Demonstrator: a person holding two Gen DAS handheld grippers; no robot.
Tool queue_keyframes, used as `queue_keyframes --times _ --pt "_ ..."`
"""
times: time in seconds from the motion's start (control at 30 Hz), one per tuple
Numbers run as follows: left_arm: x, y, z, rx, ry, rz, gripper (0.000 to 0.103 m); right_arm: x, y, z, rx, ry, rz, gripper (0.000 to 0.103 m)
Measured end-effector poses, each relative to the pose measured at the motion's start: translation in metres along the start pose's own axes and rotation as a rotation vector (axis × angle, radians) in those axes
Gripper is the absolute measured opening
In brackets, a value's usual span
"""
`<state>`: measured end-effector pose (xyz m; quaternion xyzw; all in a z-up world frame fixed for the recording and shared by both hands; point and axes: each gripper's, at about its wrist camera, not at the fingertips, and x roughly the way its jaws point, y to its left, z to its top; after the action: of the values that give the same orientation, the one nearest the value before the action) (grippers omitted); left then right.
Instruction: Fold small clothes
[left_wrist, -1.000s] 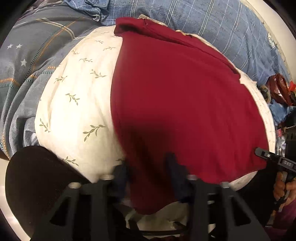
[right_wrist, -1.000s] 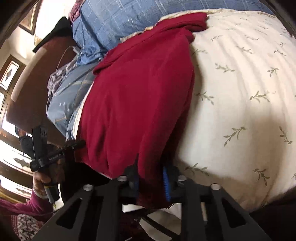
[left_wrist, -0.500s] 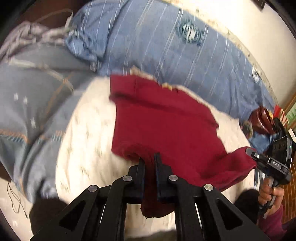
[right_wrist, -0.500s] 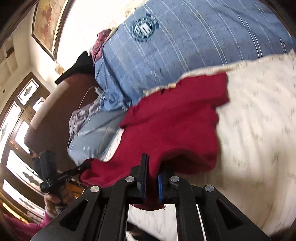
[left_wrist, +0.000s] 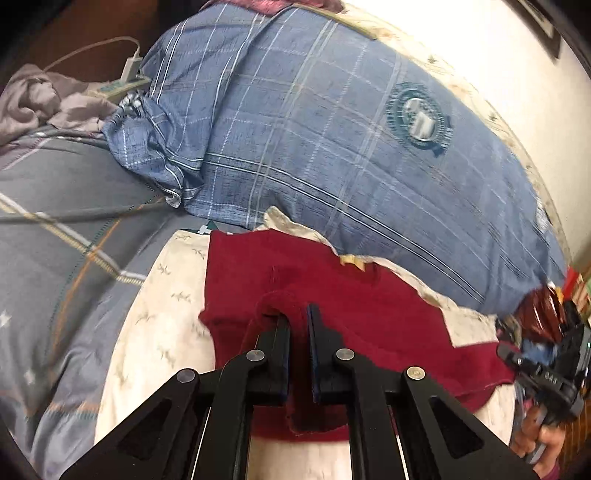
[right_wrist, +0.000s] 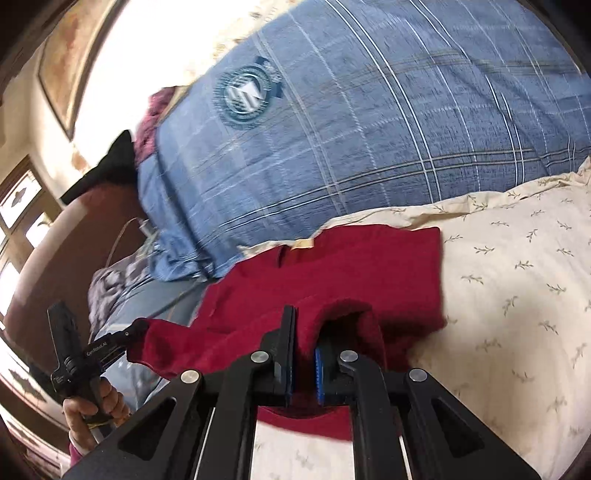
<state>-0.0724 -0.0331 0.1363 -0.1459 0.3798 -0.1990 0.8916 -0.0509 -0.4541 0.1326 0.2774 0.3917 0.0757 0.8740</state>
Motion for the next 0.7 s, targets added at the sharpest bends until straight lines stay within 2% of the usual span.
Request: queue_keyframes --times 0.07,0.27,0.7 --pt "0.021 0.0 0.008 -0.022 0.011 0.0 0.006 0.013 -0.004 0.008 -0.003 0.012 -0.012 0.007" --pt "0.067 -0.009 0.022 0.003 -0.004 0.095 0.006 0.043 -0.011 0.026 -0.016 0.027 -0.044 0.007" --pt "0.08 -0.012 0.044 0.026 -0.036 0.127 0.006 0.088 -0.015 0.052 -0.03 0.035 -0.086 0.007"
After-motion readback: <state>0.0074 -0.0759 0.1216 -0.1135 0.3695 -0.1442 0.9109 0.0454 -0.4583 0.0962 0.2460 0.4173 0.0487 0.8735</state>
